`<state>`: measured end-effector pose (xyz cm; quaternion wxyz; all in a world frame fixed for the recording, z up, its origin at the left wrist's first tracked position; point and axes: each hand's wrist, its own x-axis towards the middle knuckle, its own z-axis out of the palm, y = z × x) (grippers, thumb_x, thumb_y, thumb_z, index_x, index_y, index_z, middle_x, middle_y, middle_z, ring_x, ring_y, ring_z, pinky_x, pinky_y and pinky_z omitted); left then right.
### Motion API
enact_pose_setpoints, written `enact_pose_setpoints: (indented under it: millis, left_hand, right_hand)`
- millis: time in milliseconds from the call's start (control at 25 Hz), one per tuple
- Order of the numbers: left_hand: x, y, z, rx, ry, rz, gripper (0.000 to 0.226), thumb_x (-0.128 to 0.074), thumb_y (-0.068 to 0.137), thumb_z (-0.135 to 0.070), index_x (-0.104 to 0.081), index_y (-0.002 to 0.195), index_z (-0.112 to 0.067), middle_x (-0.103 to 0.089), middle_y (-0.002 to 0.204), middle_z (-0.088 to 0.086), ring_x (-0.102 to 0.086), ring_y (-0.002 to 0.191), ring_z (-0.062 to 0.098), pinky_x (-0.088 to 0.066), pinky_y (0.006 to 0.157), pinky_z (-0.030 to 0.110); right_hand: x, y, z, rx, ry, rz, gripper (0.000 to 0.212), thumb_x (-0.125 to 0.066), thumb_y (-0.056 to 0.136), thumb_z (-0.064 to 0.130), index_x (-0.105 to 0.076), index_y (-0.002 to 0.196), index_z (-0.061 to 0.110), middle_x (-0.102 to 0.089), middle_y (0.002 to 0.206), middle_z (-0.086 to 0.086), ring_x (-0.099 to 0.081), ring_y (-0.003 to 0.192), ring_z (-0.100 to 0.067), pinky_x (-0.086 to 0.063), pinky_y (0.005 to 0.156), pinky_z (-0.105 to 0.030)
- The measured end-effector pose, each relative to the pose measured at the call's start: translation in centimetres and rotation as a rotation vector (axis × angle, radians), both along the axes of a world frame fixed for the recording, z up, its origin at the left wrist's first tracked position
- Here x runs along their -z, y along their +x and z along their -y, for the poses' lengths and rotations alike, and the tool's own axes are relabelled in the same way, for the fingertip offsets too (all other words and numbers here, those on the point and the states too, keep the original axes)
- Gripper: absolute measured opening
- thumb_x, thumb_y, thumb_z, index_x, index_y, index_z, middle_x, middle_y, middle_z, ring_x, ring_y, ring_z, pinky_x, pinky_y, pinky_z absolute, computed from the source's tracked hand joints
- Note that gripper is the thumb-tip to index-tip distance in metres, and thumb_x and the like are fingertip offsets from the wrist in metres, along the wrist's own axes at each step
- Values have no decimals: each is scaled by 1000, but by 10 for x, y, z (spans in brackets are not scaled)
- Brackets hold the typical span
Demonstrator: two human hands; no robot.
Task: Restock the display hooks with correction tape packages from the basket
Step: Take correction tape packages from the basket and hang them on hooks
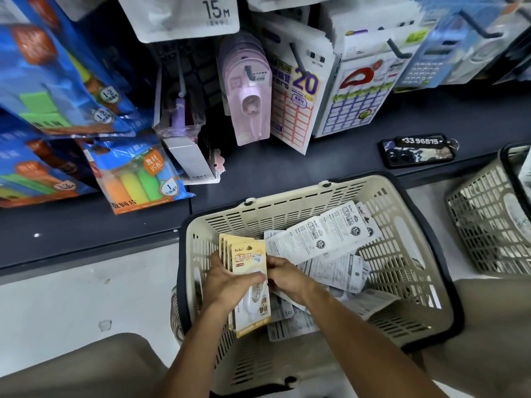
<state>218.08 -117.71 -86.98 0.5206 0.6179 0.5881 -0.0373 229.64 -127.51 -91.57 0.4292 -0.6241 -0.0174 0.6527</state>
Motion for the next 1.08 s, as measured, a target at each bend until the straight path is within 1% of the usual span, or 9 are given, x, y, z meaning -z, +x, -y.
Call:
enact_pose_setpoints:
  millis: [200, 320, 440, 560, 680, 760, 880, 1000, 1080]
  left_hand:
    - [-1, 4, -2, -83, -8, 78, 76, -94, 63, -14, -43, 118, -25, -64, 86, -21, -57, 76, -6, -43, 61, 11]
    - [-1, 4, -3, -201, -59, 122, 77, -95, 66, -17, -39, 118, -27, -61, 91, -17, -58, 83, 9, -45, 89, 29]
    - [-9, 10, 5, -202, -61, 116, 75, -96, 64, -22, -42, 116, -28, -62, 90, -15, -61, 95, 24, -46, 96, 38]
    - [-24, 28, 23, -248, -140, 283, 67, -98, 58, -14, -57, 110, -21, -75, 91, -3, -69, 88, 20, -51, 77, 33]
    - [-61, 69, 36, -128, -226, 522, 64, -101, 43, -3, -75, 102, -7, -79, 75, 5, -73, 61, 11, -53, 53, 22]
    - [-106, 100, 37, 35, -280, 660, 79, -99, 31, -8, -72, 105, -8, -81, 82, 6, -77, 68, 12, -55, 54, 17]
    - [-178, 134, 25, 163, -244, 830, 96, -99, 34, -15, -59, 121, -16, -81, 97, 4, -78, 86, 16, -59, 67, 23]
    - [-253, 148, -1, 248, -98, 879, 98, -98, 34, -30, -55, 123, -28, -81, 98, -5, -77, 89, 11, -57, 68, 18]
    - [-296, 148, -26, 288, -7, 888, 98, -97, 33, -33, -56, 123, -29, -80, 98, -7, -77, 89, 12, -59, 74, 23]
  right_hand:
    - [-7, 22, -1, -7, 40, 185, 54, -43, 89, -16, -71, 119, 18, -72, 121, -6, -70, 105, -20, -59, 84, -27]
    - [-28, 60, 21, 60, 69, 296, 61, -39, 86, -22, -74, 114, 19, -66, 131, -8, -71, 100, -28, -61, 86, -37]
    - [-62, 97, 48, 71, 138, 280, 63, -37, 86, -26, -76, 108, 18, -70, 126, -12, -71, 109, -29, -60, 89, -35]
    - [-120, 120, 53, -15, 258, 260, 67, -33, 78, -30, -76, 111, 10, -72, 120, -17, -72, 107, -23, -59, 90, -33]
    - [-209, 150, 51, 116, 488, 105, 65, -37, 76, -32, -76, 111, 6, -71, 117, -22, -72, 102, -28, -60, 80, -34]
    - [-286, 168, 57, 146, 670, 53, 56, -47, 78, -27, -74, 115, 5, -71, 118, -23, -73, 100, -32, -62, 75, -37]
    - [-375, 179, 72, 182, 764, 311, 40, -68, 78, -9, -74, 115, 5, -75, 112, -15, -75, 91, -25, -61, 67, -29]
    - [-413, 183, 73, 351, 713, 716, 18, -68, 81, 11, -80, 93, 17, -68, 72, 3, -61, 62, -11, -53, 57, -23]
    - [-420, 189, 71, 498, 708, 738, 14, -67, 82, 19, -79, 78, 23, -59, 63, 4, -52, 52, -9, -49, 50, -22]
